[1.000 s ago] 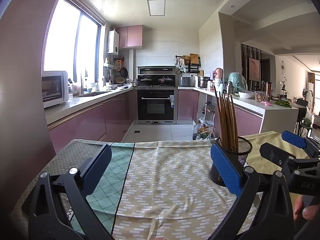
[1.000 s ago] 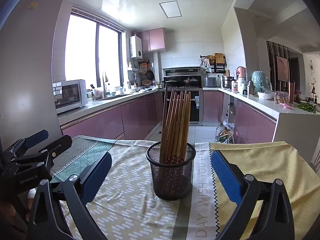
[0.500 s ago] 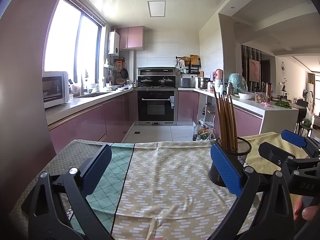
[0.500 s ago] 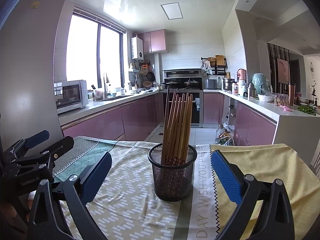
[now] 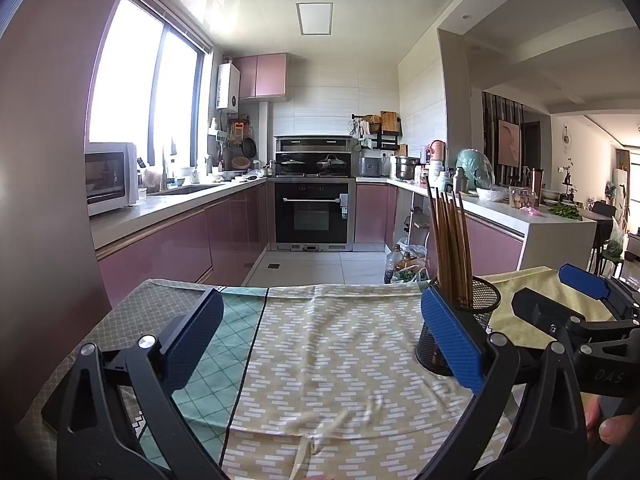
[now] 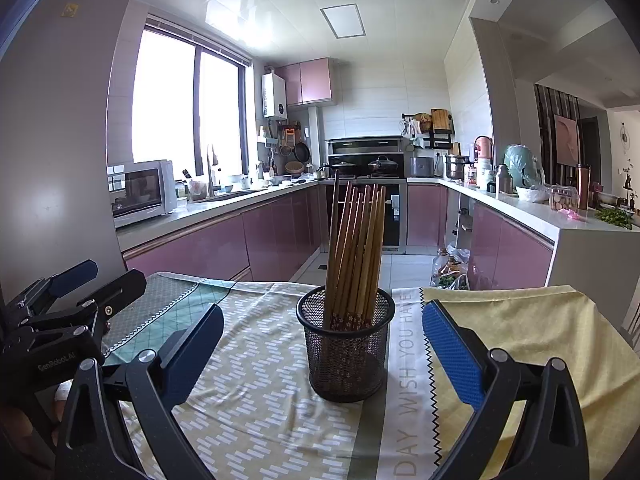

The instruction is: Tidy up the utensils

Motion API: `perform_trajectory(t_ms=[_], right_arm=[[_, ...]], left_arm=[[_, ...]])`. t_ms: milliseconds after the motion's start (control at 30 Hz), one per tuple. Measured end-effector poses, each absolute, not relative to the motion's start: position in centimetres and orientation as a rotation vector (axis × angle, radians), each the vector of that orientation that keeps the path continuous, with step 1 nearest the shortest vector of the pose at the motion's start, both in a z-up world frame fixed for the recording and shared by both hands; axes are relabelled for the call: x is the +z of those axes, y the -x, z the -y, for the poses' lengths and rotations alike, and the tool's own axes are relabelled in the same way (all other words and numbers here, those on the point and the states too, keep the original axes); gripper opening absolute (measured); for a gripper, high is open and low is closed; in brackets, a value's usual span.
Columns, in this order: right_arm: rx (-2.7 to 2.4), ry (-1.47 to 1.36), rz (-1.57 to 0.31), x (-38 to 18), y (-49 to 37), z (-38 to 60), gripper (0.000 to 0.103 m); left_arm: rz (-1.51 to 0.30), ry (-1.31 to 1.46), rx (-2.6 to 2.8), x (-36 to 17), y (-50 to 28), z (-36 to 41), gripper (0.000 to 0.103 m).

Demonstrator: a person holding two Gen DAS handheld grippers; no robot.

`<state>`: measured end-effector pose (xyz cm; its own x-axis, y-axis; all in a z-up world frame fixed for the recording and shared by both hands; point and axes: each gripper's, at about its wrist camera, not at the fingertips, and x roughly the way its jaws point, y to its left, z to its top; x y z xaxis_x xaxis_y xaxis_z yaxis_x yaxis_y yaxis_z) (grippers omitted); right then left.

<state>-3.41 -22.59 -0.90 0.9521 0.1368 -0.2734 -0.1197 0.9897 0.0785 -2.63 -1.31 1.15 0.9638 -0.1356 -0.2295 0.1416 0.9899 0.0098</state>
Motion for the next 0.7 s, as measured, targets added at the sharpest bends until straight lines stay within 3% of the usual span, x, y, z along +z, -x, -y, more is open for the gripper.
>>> perform_trajectory(t_ms=[700], right_arm=[[0.127, -0.069, -0.282, -0.83, 3.39, 22.92, 0.096]], left_arm=[[-0.221, -0.026, -0.143, 1.35, 2.77, 1.55, 0.097]])
